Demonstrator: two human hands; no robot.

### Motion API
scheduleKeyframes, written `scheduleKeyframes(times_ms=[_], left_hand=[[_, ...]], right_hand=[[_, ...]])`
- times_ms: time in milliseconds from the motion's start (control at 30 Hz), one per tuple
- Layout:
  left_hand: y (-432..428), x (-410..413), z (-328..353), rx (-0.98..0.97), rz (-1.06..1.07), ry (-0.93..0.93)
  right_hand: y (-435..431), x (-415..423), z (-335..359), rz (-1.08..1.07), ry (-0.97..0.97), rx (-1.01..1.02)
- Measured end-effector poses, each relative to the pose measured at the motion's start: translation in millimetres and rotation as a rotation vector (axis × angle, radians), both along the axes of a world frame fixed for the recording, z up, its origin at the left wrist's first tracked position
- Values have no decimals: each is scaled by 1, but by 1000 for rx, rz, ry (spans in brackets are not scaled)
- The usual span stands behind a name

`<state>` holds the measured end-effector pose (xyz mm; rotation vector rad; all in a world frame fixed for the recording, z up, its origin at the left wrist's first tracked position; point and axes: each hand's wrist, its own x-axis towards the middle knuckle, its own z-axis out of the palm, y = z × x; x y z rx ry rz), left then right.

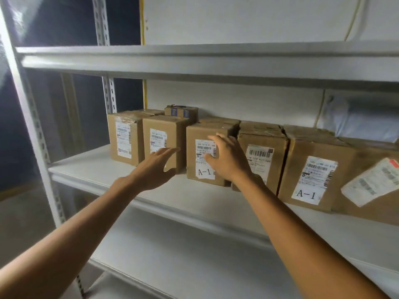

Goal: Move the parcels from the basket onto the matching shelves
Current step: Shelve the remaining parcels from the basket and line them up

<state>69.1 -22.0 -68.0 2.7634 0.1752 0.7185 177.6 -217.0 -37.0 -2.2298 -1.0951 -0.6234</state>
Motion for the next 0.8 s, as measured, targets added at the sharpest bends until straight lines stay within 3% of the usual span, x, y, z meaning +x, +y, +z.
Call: scheduleKeyframes(times_ms=[167, 333, 500, 800], left_hand=[[-3, 36, -10, -58, -63, 6], [-5, 71, -18, -257, -100, 19], [-3, 96, -21, -420, -131, -65], [-8, 133, -29, -516, -184, -256]], right_hand=[[-6, 24, 4, -136, -106, -15], [-9, 40, 4, -278, -157, 43], [-8, 56, 1, -512, -222, -92], [-10, 71, -17, -525, -290, 7]])
